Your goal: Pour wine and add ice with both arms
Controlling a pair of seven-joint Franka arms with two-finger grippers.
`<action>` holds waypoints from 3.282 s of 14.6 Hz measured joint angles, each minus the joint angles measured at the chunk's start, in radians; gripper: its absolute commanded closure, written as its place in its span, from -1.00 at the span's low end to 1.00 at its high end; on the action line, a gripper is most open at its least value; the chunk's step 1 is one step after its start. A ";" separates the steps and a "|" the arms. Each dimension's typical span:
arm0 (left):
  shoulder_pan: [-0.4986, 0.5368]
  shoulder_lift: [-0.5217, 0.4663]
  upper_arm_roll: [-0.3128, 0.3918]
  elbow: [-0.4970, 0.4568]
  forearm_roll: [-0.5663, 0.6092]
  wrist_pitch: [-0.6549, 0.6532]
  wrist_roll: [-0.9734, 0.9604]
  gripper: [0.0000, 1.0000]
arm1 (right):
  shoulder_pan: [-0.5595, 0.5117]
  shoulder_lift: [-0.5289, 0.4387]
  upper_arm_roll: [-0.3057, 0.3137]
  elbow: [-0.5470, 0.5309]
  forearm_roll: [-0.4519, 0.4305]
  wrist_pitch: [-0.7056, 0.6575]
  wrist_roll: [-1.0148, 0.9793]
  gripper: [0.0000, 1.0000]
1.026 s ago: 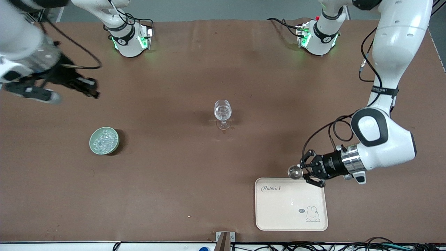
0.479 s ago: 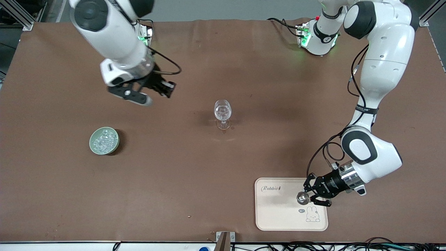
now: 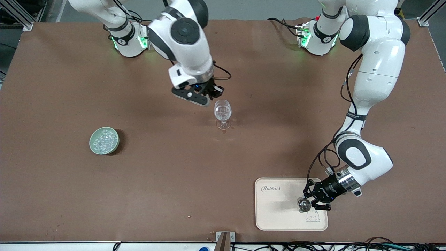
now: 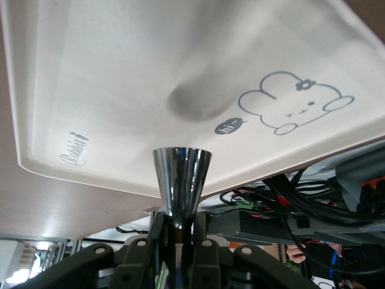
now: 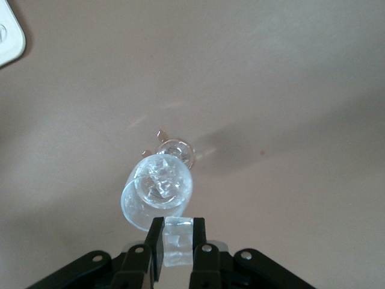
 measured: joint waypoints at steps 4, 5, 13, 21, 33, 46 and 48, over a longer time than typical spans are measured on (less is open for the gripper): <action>0.024 0.009 0.003 -0.015 -0.129 -0.008 0.131 0.47 | 0.019 0.090 -0.003 0.070 -0.057 0.001 0.015 0.96; 0.030 0.009 0.003 -0.029 -0.144 -0.017 0.174 0.19 | 0.019 0.097 -0.005 0.078 -0.061 0.001 0.015 0.95; 0.047 -0.027 0.004 -0.089 -0.180 -0.024 0.266 -1.00 | 0.035 0.123 -0.003 0.086 -0.061 0.002 0.015 0.86; 0.072 -0.157 0.056 -0.220 0.007 -0.057 0.279 -1.00 | 0.049 0.146 -0.003 0.086 -0.061 0.034 0.015 0.57; 0.002 -0.307 0.096 -0.087 1.016 -0.324 0.275 -1.00 | 0.046 0.146 -0.005 0.100 -0.062 0.033 0.015 -1.00; -0.037 -0.736 0.167 -0.121 1.150 -0.739 1.124 -0.96 | -0.253 -0.228 -0.225 0.147 -0.186 -0.298 -0.514 -1.00; -0.043 -0.810 0.167 -0.169 1.159 -0.791 1.163 -0.96 | -0.256 -0.244 -0.330 0.146 -0.177 -0.305 -0.642 -1.00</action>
